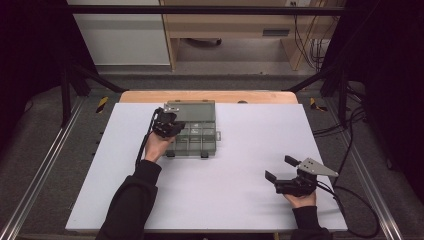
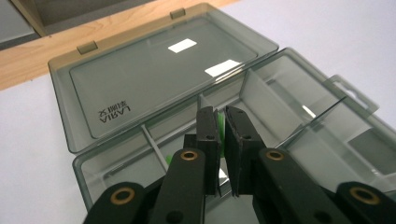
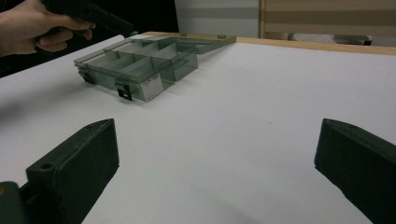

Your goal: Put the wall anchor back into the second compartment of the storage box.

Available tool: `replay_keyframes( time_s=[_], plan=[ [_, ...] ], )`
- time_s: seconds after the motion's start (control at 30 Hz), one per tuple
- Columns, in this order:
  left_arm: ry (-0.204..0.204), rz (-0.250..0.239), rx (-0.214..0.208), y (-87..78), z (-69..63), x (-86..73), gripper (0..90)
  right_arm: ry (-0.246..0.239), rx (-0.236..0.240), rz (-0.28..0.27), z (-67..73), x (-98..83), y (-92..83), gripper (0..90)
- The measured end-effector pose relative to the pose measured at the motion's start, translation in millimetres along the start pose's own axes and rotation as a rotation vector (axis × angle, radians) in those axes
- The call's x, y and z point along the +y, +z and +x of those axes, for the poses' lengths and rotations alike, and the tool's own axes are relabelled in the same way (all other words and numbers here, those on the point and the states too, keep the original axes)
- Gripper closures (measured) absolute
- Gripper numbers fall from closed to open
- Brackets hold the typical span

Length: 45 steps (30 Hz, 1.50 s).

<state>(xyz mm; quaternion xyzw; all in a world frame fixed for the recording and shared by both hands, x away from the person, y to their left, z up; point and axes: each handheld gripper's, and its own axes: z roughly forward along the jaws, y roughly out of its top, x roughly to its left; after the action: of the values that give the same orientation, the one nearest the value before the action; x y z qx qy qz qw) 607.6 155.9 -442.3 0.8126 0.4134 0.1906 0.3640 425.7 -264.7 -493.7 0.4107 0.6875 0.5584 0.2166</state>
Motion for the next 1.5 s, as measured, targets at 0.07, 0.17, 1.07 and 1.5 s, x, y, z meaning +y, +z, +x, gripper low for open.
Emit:
replay_keyframes(
  time_s=[0.07,0.17,1.07,1.5],
  plan=[
    [0.002,0.015,0.005,3.7,1.1,-1.5,84.5,0.000,0.000,-0.001,-0.1,0.2,-0.2,0.2],
    [-0.003,0.030,0.004,8.3,2.2,-3.4,84.5,0.001,0.000,-0.001,-0.1,0.2,-0.3,0.2],
    [0.001,0.015,0.020,0.6,-1.1,-2.4,63.5,0.002,0.000,-0.005,-0.2,0.5,-0.9,0.2],
    [-0.016,-0.193,-0.052,-55.6,-3.2,-27.2,17.0,0.007,0.000,-0.012,0.1,0.9,-1.6,0.2]
  ],
)
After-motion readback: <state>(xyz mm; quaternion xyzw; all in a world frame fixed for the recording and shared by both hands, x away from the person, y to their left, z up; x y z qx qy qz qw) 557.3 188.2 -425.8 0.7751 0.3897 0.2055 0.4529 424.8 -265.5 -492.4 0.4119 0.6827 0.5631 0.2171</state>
